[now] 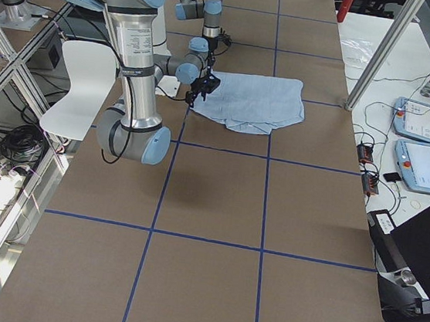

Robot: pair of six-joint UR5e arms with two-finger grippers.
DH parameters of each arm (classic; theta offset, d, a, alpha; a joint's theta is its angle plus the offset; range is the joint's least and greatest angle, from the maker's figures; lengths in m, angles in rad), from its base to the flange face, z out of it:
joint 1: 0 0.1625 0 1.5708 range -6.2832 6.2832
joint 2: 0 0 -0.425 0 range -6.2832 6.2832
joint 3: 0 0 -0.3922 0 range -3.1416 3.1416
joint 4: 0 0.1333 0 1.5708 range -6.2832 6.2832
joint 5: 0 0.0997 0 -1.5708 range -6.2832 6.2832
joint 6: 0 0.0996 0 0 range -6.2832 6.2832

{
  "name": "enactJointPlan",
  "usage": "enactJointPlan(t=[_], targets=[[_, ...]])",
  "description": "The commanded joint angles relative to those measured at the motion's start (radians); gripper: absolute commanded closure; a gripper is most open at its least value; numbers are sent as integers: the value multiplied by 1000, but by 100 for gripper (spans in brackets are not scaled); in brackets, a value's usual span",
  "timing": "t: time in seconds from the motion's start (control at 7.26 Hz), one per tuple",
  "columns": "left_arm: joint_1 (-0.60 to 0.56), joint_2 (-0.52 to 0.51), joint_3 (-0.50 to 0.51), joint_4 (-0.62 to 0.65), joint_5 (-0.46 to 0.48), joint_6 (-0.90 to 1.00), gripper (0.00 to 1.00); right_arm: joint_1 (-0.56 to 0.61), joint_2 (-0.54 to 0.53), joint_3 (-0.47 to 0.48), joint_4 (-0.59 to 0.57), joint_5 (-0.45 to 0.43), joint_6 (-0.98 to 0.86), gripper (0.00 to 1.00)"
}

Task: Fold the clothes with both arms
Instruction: 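Grasp the near edge corners of the shirt with both grippers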

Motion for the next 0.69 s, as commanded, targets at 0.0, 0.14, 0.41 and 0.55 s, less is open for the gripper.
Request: enactJointPlan(t=[0.0,0.14,0.41,0.55], targets=[[0,0,1,0,1,0,100,-4,0,-7,4,0,0,0],[-2,0,1,0,2,0,100,-4,0,-16,10,2,0,0],[-2,0,1,0,2,0,100,-6,1,-18,10,2,-2,0],[-2,0,1,0,2,0,100,-6,1,-19,10,2,0,3]])
